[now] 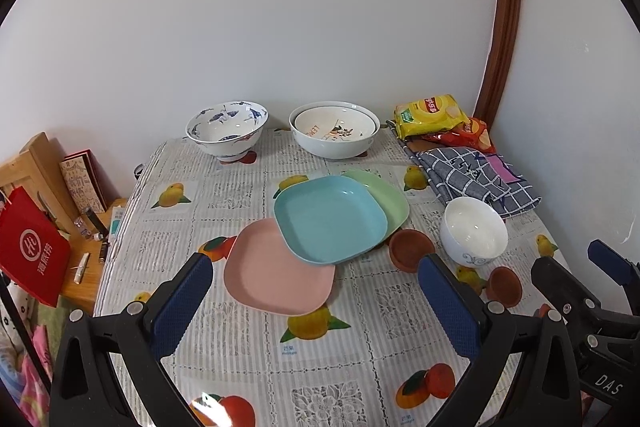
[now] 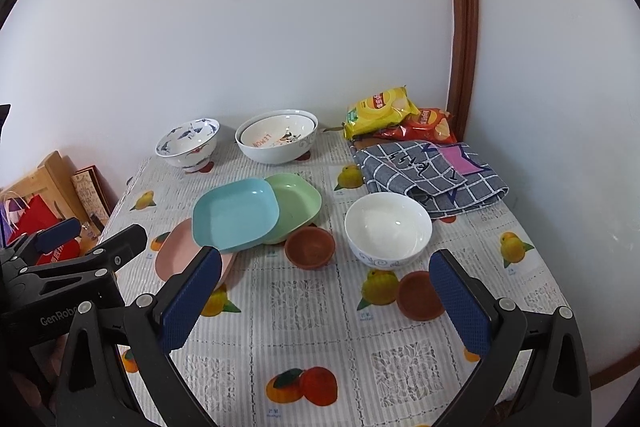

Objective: Organize plates and bowls
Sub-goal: 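Move the right tool toward the stacked blue and green plates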

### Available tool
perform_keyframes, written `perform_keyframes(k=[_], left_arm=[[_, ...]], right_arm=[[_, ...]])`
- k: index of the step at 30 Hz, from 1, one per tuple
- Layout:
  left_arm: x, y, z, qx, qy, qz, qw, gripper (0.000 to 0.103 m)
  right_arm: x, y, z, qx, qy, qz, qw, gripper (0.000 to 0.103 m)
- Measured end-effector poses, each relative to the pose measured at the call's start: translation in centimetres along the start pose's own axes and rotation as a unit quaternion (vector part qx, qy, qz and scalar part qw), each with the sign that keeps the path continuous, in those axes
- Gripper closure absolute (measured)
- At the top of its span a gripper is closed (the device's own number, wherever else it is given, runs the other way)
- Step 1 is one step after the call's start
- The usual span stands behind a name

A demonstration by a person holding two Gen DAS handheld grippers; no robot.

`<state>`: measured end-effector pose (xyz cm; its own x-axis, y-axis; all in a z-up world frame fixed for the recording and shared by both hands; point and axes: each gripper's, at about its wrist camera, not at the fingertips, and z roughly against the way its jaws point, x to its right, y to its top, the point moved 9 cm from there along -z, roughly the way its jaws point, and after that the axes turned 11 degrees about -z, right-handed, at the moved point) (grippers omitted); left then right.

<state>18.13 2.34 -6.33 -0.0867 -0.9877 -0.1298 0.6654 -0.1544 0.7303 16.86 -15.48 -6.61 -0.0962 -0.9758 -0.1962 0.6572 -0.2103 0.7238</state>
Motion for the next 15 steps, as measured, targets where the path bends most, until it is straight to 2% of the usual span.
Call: perform_keyframes(k=[9, 15], left_arm=[[-1.0, 0.9, -3.2, -0.011, -0.001, -0.002, 0.9999, 0.000], [-2.8, 0.8, -5.7, -0.033, 0.005, 0.015, 0.9993, 0.000]], right_arm=[[-2.2, 0.8, -3.6, -0.022, 0.008, 0.023, 0.999, 0.001], [-3.3, 1.0, -6.4, -0.040, 0.020, 0.021, 0.999, 0.001]])
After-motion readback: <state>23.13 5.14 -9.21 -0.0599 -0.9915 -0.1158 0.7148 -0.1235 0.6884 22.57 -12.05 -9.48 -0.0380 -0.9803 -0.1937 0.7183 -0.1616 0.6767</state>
